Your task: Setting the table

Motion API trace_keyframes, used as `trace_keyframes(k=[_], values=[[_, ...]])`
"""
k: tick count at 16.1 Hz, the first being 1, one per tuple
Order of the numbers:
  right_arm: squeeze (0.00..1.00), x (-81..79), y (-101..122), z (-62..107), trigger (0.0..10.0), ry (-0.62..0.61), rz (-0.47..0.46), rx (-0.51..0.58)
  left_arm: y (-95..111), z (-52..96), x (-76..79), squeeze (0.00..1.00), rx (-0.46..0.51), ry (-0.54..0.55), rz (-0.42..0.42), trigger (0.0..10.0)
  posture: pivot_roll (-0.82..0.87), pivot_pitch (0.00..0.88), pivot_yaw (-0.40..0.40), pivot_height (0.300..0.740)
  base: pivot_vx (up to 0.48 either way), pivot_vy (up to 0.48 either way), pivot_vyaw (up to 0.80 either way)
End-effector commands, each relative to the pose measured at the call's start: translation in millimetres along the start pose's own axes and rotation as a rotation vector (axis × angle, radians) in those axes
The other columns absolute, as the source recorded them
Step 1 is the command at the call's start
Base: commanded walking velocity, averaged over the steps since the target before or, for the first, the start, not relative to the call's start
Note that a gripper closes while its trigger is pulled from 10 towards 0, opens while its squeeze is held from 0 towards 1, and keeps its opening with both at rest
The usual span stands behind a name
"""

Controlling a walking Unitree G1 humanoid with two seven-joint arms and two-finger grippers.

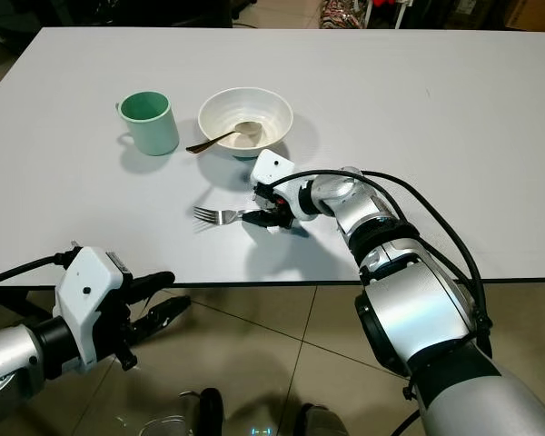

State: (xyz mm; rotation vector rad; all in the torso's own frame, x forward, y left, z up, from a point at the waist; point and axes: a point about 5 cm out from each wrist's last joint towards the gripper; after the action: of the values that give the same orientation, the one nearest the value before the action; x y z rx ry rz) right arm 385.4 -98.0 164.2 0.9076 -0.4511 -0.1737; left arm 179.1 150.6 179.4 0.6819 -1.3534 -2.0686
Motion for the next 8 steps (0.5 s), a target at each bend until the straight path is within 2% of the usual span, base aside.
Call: trace_keyframes(k=[1, 3, 5, 8], values=[[0.0, -1.1, 1.6, -1.3, 1.5, 0.031, -0.019, -0.014, 3.4, 2.2, 3.0, 0.0, 0.002, -0.009, -0.017, 10.0, 0.08, 0.21, 0.027, 0.74, 0.0, 0.0, 0.0], [0.0, -3.3, -0.9, -2.0, 1.0, 0.055, -0.04, -0.024, 3.5, 2.2, 2.5, 0.0, -0.001, -0.013, -0.017, 10.0, 0.08, 0.21, 0.027, 0.74, 0.0, 0.0, 0.0], [0.0, -7.5, -5.7, -1.9, 0.0, 0.115, -0.071, -0.042, 4.0, 1.6, 3.0, 0.0, -0.002, -0.017, -0.018, 10.0, 0.08, 0.21, 0.027, 0.74, 0.0, 0.0, 0.0], [0.0, -7.2, -5.2, -0.4, 0.0, 0.141, -0.106, -0.044, 4.5, 0.8, 3.5, 0.0, -0.002, -0.027, -0.017, 10.0, 0.08, 0.207, 0.027, 0.74, 0.0, 0.0, 0.0]])
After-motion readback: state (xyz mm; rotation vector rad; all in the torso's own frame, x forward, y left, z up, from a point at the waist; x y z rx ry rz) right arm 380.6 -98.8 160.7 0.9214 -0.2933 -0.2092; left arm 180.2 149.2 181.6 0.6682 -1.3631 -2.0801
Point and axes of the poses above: a point about 5 cm out from each wrist's last joint towards the gripper, its own z axis pointing back from the gripper into the wrist, its own y axis along the axis of the wrist's last joint, x = y × z, and after that the axes turned 2 degrees about -z, right-handed
